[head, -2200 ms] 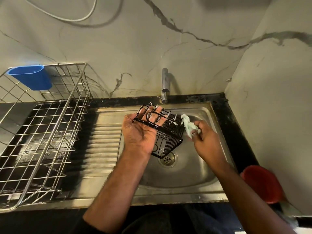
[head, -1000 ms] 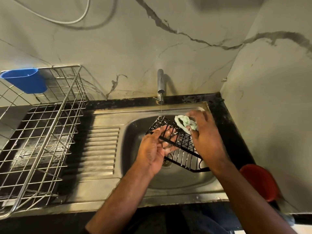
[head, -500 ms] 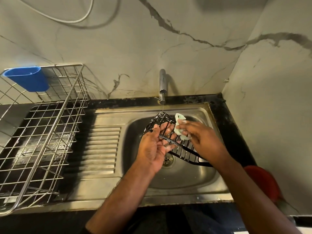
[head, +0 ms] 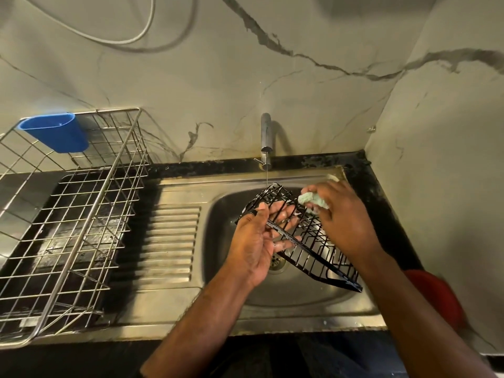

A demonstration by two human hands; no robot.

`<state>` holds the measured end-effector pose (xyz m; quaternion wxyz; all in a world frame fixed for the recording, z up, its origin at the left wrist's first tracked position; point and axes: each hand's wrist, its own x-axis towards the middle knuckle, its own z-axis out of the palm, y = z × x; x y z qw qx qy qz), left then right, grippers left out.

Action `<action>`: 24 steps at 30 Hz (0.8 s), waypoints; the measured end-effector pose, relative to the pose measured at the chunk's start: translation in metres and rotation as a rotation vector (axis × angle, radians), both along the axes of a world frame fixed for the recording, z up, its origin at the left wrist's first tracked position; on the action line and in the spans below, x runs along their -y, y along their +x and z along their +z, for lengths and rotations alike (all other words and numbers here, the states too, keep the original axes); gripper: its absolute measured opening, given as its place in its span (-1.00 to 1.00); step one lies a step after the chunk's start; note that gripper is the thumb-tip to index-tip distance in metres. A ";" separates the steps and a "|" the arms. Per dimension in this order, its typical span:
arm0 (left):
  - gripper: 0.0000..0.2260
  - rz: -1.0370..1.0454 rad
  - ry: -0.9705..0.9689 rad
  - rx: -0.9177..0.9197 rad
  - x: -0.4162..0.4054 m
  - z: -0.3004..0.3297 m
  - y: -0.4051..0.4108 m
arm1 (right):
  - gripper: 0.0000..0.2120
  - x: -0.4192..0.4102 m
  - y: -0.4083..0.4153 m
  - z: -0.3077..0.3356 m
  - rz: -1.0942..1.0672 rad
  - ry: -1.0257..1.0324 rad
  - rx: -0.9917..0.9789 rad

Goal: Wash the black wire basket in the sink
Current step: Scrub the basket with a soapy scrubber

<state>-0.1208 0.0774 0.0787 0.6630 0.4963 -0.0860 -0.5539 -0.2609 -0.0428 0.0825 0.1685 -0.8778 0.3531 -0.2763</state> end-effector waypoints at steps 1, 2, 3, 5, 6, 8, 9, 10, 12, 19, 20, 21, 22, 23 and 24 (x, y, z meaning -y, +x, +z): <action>-0.65 -0.005 0.006 0.006 0.000 0.000 -0.001 | -0.64 -0.002 0.001 0.002 -0.028 -0.051 0.048; -0.65 -0.012 0.012 0.014 0.001 0.000 -0.003 | -0.59 -0.005 0.003 0.006 -0.033 -0.079 0.099; -0.65 -0.020 0.017 0.026 0.001 0.000 -0.005 | -0.53 -0.008 0.006 0.010 -0.019 -0.090 0.136; -0.63 -0.038 0.023 0.049 0.002 -0.001 -0.009 | -0.48 -0.014 0.018 0.019 0.006 -0.047 0.156; -0.61 -0.044 0.019 0.053 0.002 -0.001 -0.011 | -0.51 -0.017 0.025 0.021 0.022 -0.031 0.137; -0.60 -0.040 0.005 0.064 0.004 -0.001 -0.014 | -0.62 -0.020 0.036 0.020 0.112 -0.129 0.087; -0.59 -0.024 -0.001 0.070 0.004 0.000 -0.014 | -0.65 -0.022 0.039 0.016 0.174 -0.183 0.053; -0.60 -0.003 -0.008 0.070 0.005 0.001 -0.013 | -0.67 -0.024 0.039 0.012 0.223 -0.216 0.013; -0.65 0.043 -0.025 0.047 0.004 0.002 -0.010 | -0.66 -0.029 0.034 0.005 0.278 -0.245 -0.037; -0.71 0.204 -0.005 -0.108 -0.001 0.001 0.009 | -0.70 -0.020 -0.007 -0.015 0.214 -0.055 -0.051; -0.68 0.214 -0.001 -0.117 -0.003 0.002 0.008 | -0.69 -0.019 -0.009 -0.015 0.190 -0.005 -0.061; -0.66 0.221 0.006 -0.116 -0.005 0.001 0.007 | -0.74 -0.018 -0.008 -0.013 0.161 0.004 -0.088; -0.65 0.223 0.008 -0.111 -0.005 0.000 0.006 | -0.74 -0.020 -0.003 -0.010 0.131 0.015 -0.095; -0.66 0.224 0.006 -0.104 -0.006 -0.001 0.004 | -0.70 -0.024 0.003 -0.006 0.130 -0.005 -0.040; -0.66 0.226 0.003 -0.102 -0.005 -0.001 0.002 | -0.67 -0.029 0.013 -0.001 0.146 -0.009 0.011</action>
